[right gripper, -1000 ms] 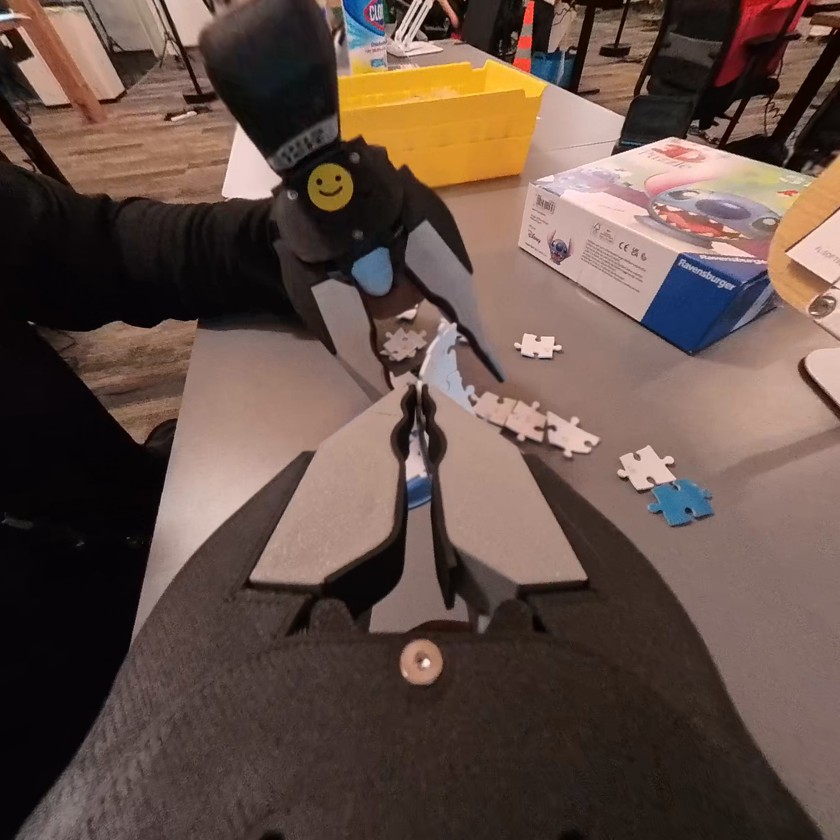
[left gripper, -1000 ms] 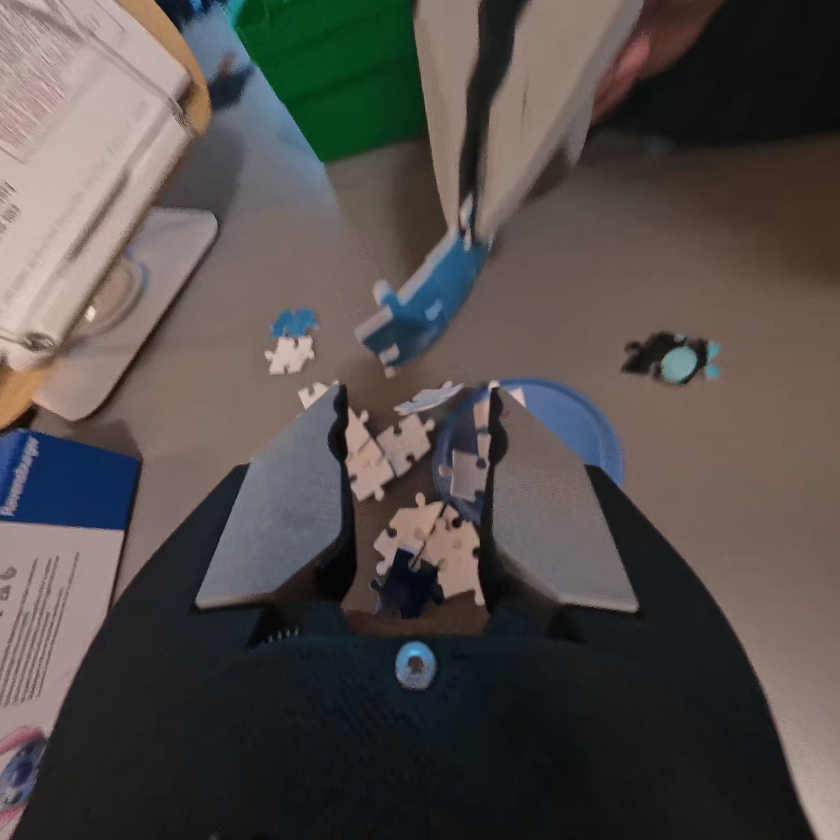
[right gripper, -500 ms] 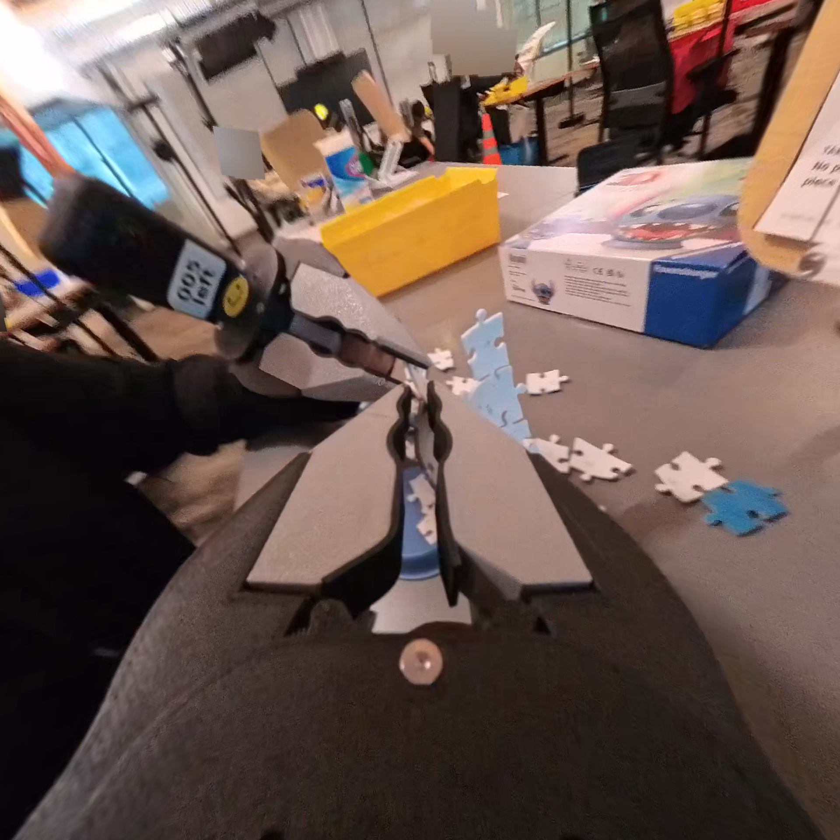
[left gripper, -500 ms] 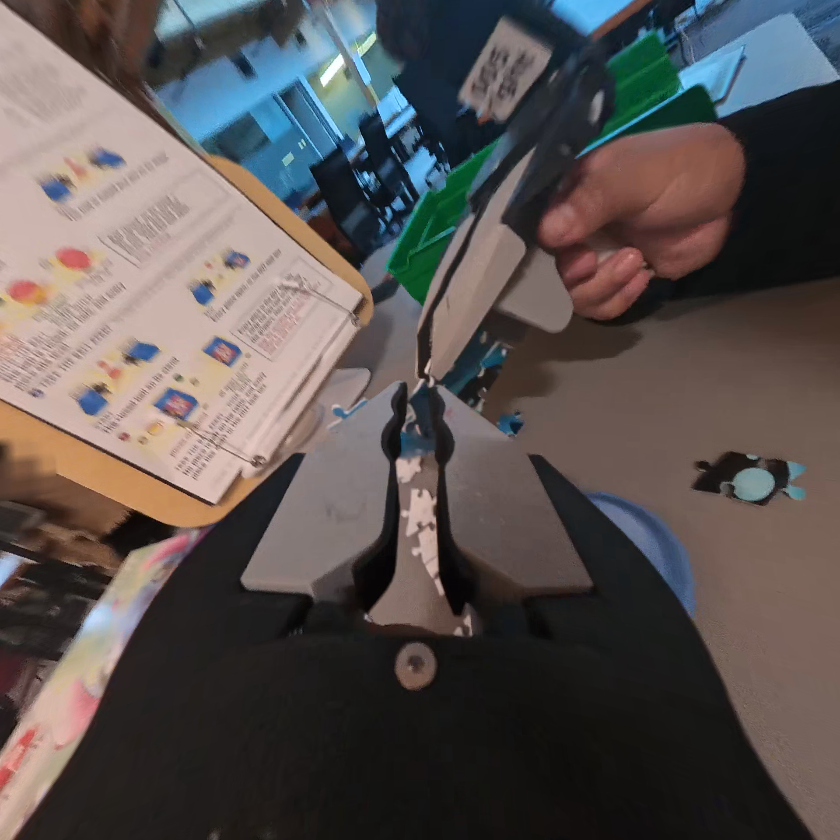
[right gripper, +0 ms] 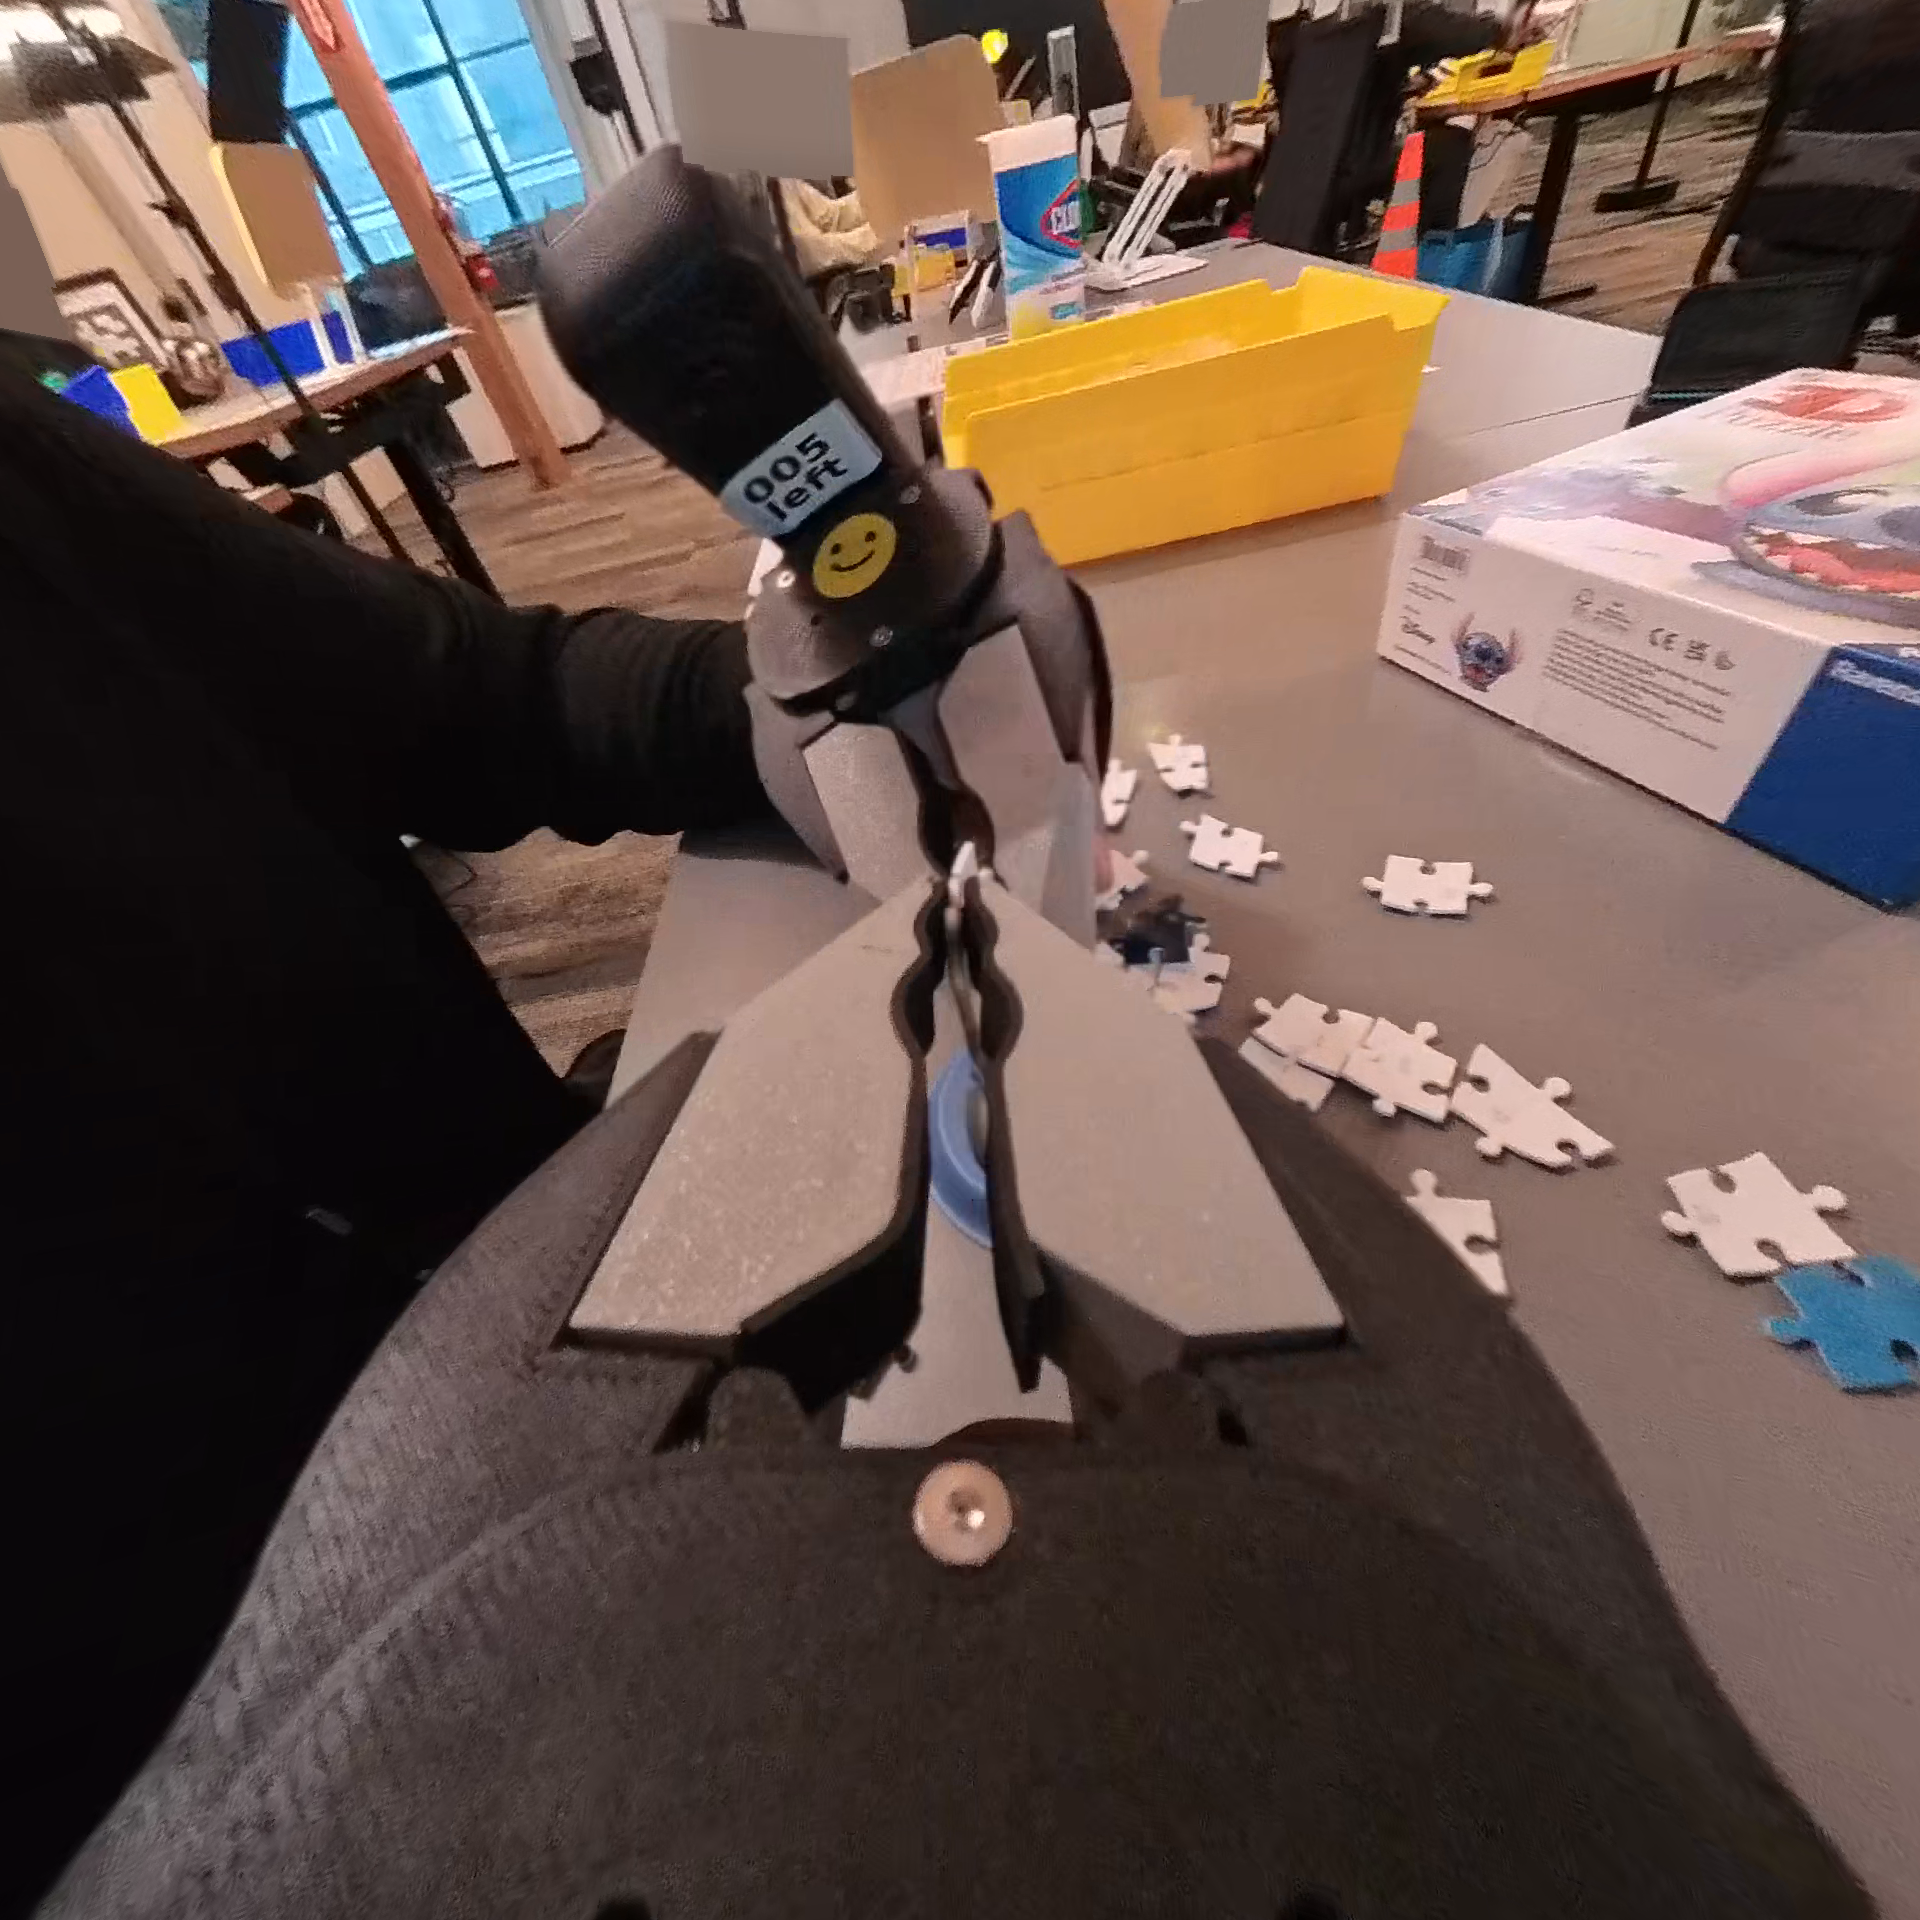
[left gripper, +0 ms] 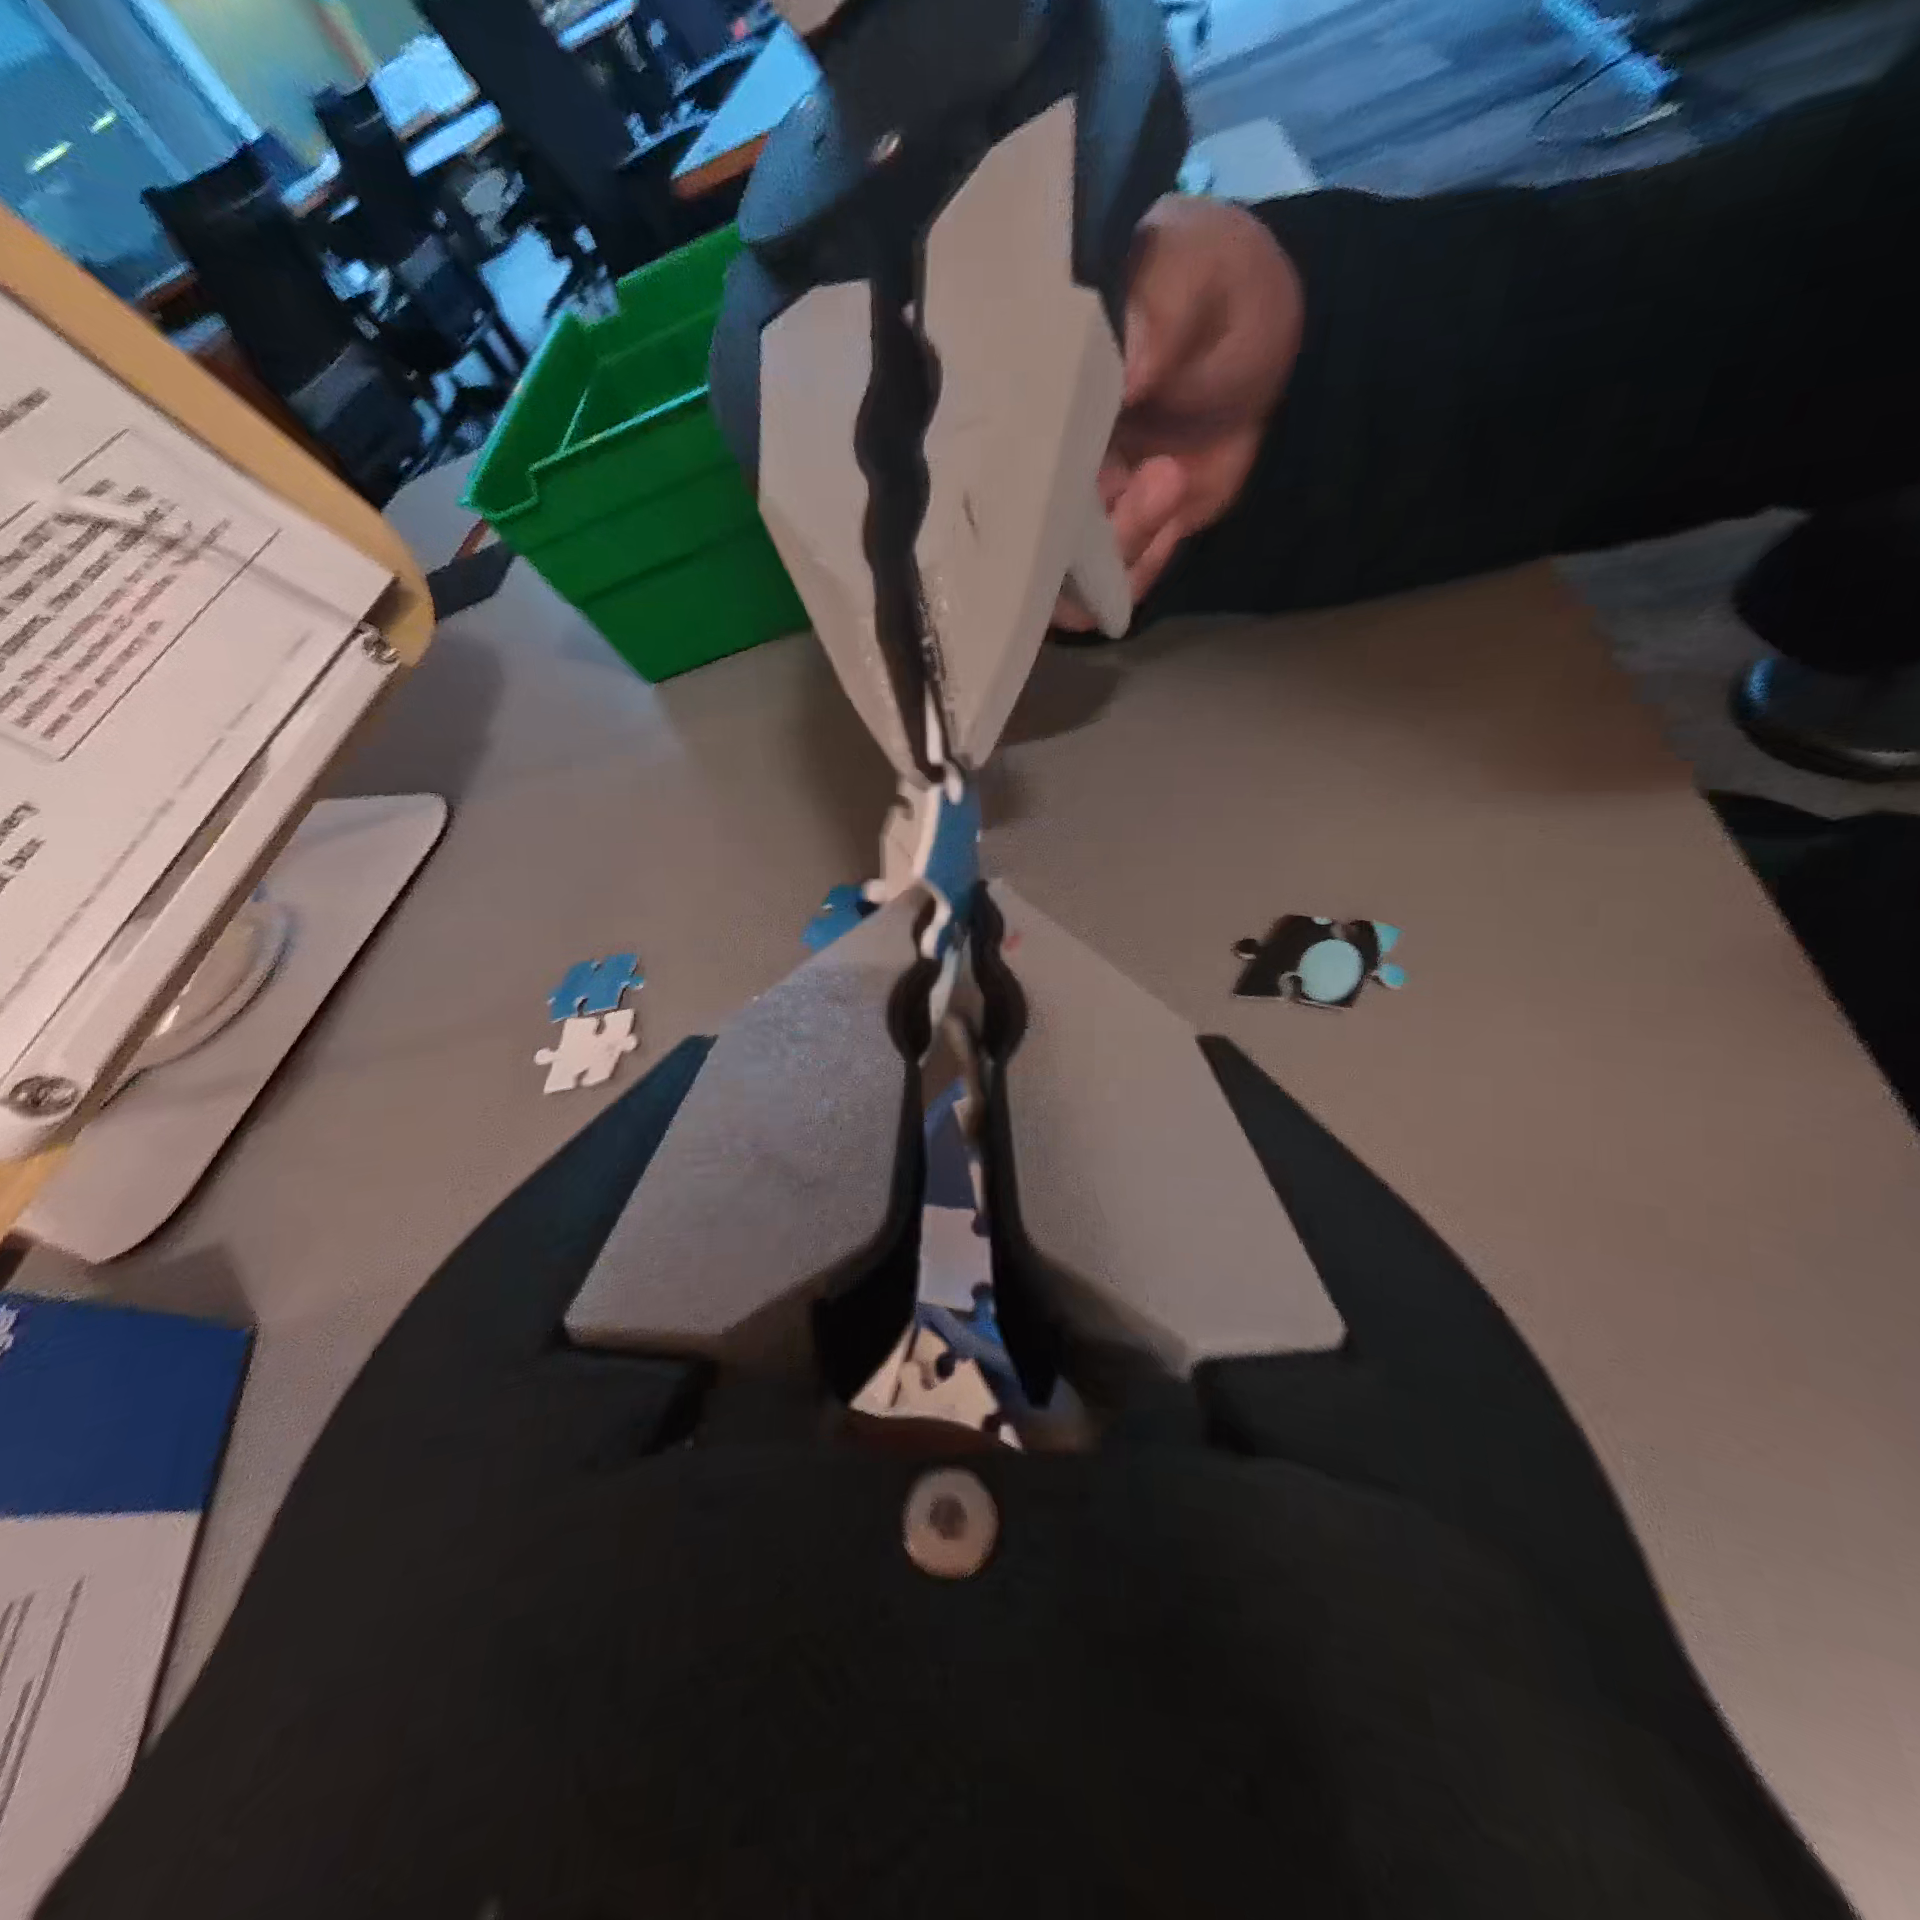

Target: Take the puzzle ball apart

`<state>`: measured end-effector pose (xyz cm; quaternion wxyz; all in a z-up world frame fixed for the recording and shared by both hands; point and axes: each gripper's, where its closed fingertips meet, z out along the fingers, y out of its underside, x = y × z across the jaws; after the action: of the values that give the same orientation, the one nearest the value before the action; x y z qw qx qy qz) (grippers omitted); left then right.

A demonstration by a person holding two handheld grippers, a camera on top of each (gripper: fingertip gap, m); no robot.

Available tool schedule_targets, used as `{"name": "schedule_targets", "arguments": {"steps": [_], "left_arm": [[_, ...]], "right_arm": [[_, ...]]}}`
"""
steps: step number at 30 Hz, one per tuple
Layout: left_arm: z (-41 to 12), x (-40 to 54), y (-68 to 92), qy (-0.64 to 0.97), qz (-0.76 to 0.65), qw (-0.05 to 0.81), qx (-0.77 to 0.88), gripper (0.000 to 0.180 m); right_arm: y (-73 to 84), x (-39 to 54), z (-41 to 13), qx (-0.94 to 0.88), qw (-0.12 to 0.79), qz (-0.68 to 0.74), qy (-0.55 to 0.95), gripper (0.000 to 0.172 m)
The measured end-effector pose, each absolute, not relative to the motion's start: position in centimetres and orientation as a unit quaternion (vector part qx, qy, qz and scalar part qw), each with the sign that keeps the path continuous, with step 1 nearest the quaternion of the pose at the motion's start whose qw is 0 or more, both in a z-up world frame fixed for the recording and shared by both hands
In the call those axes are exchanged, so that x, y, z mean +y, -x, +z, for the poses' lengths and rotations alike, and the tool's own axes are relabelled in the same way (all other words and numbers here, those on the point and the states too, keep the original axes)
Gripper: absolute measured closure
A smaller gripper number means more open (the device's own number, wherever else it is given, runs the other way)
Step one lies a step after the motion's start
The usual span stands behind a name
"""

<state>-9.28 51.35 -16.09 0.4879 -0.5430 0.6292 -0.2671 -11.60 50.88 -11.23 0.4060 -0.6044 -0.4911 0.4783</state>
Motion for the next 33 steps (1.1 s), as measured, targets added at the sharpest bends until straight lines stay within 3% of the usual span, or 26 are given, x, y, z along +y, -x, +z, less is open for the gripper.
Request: {"name": "schedule_targets", "arguments": {"steps": [3,5,8,10,12,19,24,29,31,33], "left_arm": [[-15.1,54.8,10.1,0.597,-0.206,0.526,0.570,0.180],[-13.8,56.6,11.3,0.631,-0.237,0.532,0.512,0.180],[-12.4,54.4,11.1,0.581,-0.316,0.527,0.533,0.180],[-13.3,55.3,11.0,0.599,-0.262,0.529,0.542,0.180],[-14.5,54.7,10.5,0.591,-0.246,0.513,0.573,0.180],[-13.9,55.0,10.2,0.586,-0.250,0.531,0.559,0.179],[-16.8,57.3,10.7,0.617,-0.111,0.526,0.575,0.177],[-14.5,58.9,10.5,0.612,-0.025,0.614,0.498,0.177],[-12.5,58.4,9.9,0.626,-0.142,0.632,0.434,0.180],[-10.6,57.3,9.8,0.639,-0.381,0.557,0.370,0.180]], "right_arm": [[10.1,53.9,-10.6,-0.454,0.479,0.409,0.630,0.172],[9.1,54.6,-9.7,-0.438,0.504,0.402,0.627,0.172],[8.9,54.9,-9.9,-0.424,0.494,0.418,0.634,0.172],[9.5,55.2,-11.9,-0.446,0.473,0.380,0.658,0.156],[10.3,55.0,-13.5,-0.475,0.458,0.348,0.666,0.153],[10.5,55.7,-13.6,-0.457,0.463,0.334,0.682,0.164],[10.4,57.4,-16.4,-0.447,0.452,0.253,0.729,0.165],[9.9,59.0,-14.2,-0.356,0.497,0.285,0.738,0.164],[8.8,59.1,-11.8,-0.317,0.529,0.339,0.710,0.172],[8.6,57.2,-9.4,-0.315,0.509,0.456,0.658,0.172]]}}
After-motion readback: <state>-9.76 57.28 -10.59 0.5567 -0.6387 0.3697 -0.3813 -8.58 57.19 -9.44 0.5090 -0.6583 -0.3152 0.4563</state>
